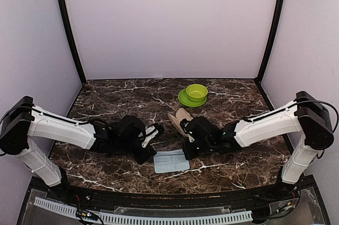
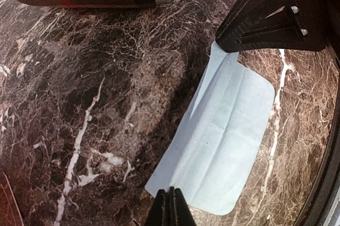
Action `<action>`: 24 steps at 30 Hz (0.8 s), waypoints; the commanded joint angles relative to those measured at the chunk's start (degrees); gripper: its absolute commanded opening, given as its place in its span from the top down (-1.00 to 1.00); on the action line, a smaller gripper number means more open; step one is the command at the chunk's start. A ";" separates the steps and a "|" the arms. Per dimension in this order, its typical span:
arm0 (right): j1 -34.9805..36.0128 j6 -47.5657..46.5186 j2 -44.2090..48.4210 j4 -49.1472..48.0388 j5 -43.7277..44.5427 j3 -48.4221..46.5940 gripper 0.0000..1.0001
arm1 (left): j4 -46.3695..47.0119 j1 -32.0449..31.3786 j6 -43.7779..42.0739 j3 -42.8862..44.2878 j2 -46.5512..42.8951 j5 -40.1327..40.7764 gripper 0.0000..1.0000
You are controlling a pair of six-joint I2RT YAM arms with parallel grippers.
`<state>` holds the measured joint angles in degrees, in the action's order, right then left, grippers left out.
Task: Organize the sunglasses
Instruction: Fold the glasses cleaning cloth at the center of the board.
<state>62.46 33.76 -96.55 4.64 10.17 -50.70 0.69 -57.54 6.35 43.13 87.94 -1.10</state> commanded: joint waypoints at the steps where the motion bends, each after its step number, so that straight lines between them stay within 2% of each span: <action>1: 0.35 1.26 1.00 -1.02 0.23 1.35 1.00 | 0.77 -0.08 0.32 -1.62 -1.84 -2.37 1.00; 24: 4.27 4.47 1.83 0.80 0.39 3.96 1.00 | -0.96 -4.95 2.48 -2.93 1.62 -0.40 0.99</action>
<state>65.71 36.36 -96.33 4.73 10.09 -47.94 1.37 -62.28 8.08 41.58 89.97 -2.68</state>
